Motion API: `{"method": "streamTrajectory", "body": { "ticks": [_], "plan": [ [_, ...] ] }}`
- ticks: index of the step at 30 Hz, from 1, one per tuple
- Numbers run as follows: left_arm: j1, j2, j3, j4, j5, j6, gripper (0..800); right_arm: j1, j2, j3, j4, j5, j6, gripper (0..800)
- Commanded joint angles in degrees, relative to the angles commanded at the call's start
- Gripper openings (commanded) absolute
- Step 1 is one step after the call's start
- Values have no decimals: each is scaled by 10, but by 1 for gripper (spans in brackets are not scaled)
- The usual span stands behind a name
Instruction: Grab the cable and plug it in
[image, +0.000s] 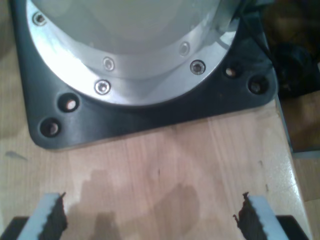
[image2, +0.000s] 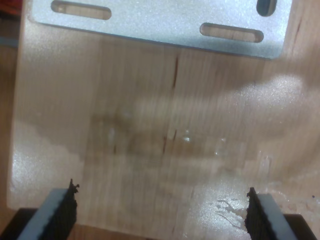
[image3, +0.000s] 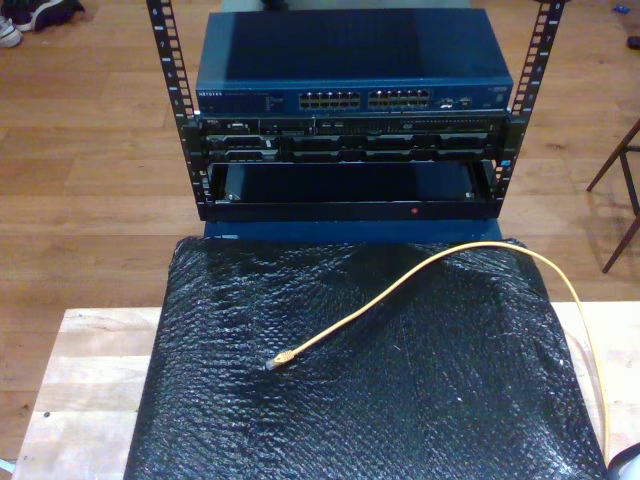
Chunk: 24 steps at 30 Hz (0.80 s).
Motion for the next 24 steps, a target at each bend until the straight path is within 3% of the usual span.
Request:
{"method": "streamTrajectory", "body": {
  "ticks": [24],
  "plan": [
    [-1, 0, -3, 1, 6, -3, 800, 0, -1, -18, 2, 29, 0, 799]
  ]
}}
